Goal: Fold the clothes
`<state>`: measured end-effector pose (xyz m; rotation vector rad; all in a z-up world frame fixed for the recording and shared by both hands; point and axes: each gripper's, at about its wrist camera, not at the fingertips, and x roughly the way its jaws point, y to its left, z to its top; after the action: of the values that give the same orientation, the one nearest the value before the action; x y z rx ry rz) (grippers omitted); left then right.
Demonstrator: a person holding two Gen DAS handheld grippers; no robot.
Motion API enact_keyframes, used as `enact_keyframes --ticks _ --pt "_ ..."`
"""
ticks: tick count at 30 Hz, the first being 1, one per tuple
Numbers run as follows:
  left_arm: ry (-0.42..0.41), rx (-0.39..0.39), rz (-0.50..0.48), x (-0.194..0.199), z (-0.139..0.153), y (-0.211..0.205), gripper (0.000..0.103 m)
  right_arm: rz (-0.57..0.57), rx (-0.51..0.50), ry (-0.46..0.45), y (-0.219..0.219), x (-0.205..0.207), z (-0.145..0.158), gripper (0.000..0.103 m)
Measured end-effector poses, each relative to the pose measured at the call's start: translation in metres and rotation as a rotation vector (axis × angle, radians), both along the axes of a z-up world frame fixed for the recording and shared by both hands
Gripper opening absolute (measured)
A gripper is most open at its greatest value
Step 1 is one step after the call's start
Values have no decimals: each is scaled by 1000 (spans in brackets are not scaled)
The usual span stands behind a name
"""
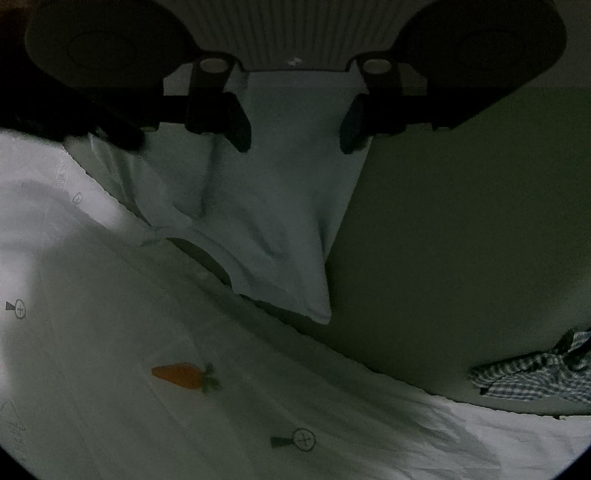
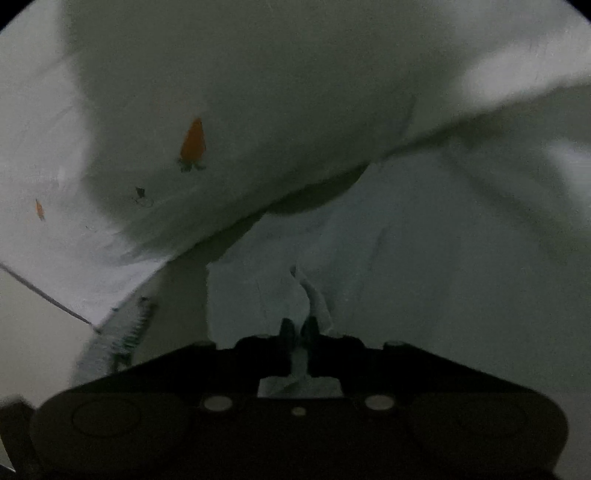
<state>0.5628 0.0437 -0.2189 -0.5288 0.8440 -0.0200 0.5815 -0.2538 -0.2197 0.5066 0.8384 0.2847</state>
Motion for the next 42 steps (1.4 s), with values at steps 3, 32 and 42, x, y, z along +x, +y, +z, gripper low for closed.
enact_keyframes --ticks 3,32,42 --pt "-7 1 0 -1 -1 0 55 -17 -115 26 -17 -16 -3 6" --pt "187 139 -38 -109 12 -10 68 -52 -23 29 -50 -43 -14 32" --pt "201 141 -70 -100 11 -12 76 -2 -149 30 -29 -38 -9 6"
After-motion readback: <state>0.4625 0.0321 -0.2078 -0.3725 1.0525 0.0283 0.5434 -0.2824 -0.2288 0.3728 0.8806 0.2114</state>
